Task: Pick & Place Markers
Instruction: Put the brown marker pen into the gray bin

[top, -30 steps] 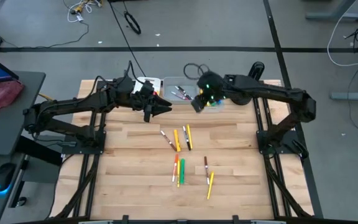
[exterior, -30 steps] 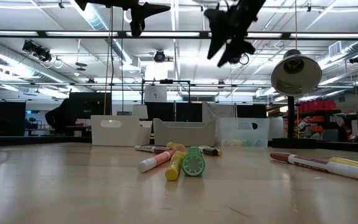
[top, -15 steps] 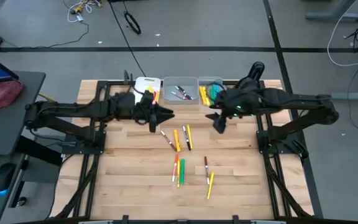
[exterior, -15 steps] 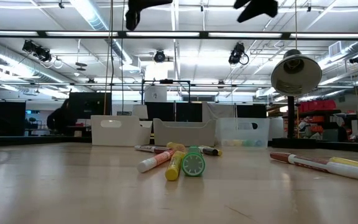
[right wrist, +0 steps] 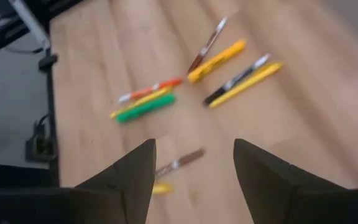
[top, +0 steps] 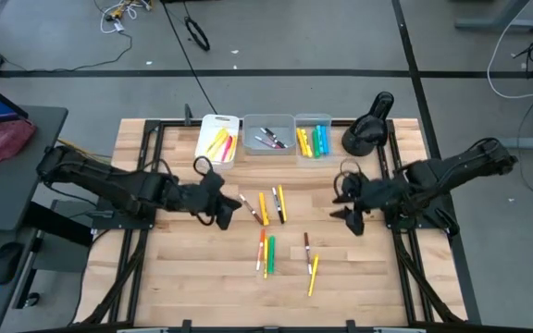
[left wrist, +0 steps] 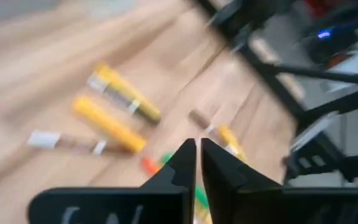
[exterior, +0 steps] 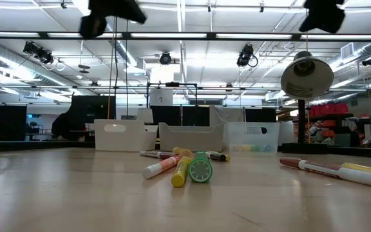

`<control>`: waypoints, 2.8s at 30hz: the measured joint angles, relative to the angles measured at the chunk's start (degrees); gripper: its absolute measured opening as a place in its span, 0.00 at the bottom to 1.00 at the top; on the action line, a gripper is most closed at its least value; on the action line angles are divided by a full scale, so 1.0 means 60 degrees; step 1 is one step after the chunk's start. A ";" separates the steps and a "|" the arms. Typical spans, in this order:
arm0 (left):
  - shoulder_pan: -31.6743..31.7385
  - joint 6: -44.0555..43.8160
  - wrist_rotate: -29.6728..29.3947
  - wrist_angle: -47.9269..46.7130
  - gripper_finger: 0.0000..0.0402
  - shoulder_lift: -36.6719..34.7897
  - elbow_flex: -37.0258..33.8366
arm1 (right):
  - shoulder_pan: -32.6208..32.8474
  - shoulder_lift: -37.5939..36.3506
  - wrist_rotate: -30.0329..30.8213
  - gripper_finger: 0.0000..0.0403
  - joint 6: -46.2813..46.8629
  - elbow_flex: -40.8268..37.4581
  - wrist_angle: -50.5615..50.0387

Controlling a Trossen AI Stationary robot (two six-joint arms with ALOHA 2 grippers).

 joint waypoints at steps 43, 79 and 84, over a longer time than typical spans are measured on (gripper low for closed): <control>0.1704 -0.5932 0.0262 -0.0178 0.41 0.5834 -0.0302 | 0.1464 0.0036 0.1700 0.54 0.1584 -0.1452 0.0651; 0.2378 -0.5316 0.0297 0.0256 0.40 0.6176 -0.0328 | 0.1460 0.0036 0.2362 0.54 0.1798 -0.1441 0.0733; 0.2411 -0.5174 0.0309 -0.0118 0.25 0.6176 -0.0328 | 0.1462 0.0036 0.2362 0.54 0.1797 -0.1441 0.0758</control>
